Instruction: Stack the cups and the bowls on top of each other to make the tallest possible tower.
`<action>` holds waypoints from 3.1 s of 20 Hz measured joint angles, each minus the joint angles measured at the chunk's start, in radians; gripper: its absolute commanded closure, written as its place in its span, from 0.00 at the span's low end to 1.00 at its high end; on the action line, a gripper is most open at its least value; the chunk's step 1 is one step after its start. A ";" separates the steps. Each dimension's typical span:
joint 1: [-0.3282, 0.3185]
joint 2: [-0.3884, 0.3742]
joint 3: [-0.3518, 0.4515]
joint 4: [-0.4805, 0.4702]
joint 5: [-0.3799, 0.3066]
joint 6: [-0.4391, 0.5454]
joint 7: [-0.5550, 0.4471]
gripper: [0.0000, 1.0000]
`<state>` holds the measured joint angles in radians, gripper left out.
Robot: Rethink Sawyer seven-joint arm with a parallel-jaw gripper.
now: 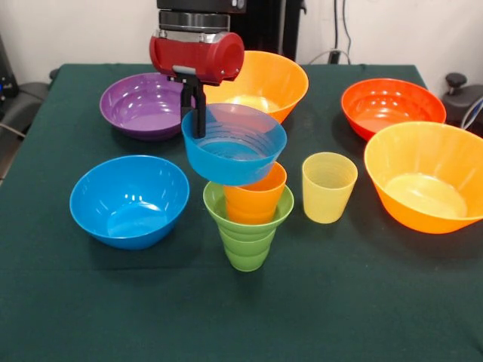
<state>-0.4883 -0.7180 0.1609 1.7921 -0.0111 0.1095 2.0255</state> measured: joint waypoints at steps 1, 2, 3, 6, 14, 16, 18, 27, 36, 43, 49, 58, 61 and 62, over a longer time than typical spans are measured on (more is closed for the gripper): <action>0.000 0.000 0.000 0.000 0.000 0.000 0.000 1.00; 0.000 0.000 0.000 0.000 0.000 0.000 0.000 1.00; 0.000 0.000 0.000 0.000 0.000 0.000 0.000 1.00; 0.000 0.001 0.000 0.000 0.000 0.000 0.000 1.00; 0.002 0.001 0.000 0.000 0.000 0.000 0.000 1.00; 0.003 0.001 0.000 0.000 0.000 -0.002 0.000 1.00; 0.005 0.001 0.000 0.000 0.000 -0.008 0.000 1.00; 0.017 0.001 0.000 0.000 0.000 -0.027 0.000 1.00; 0.027 0.001 0.000 0.000 0.000 -0.027 0.000 1.00; 0.028 0.001 0.000 0.000 0.000 -0.027 0.000 1.00; 0.028 0.001 0.000 0.000 0.000 -0.027 0.000 1.00; 0.032 0.006 0.000 0.000 0.000 -0.027 0.000 1.00; 0.035 0.008 -0.001 0.000 0.000 -0.028 0.000 1.00; 0.036 0.008 -0.001 0.000 0.000 -0.029 0.000 1.00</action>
<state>-0.4527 -0.7101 0.1601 1.7920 -0.0111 0.0806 2.0255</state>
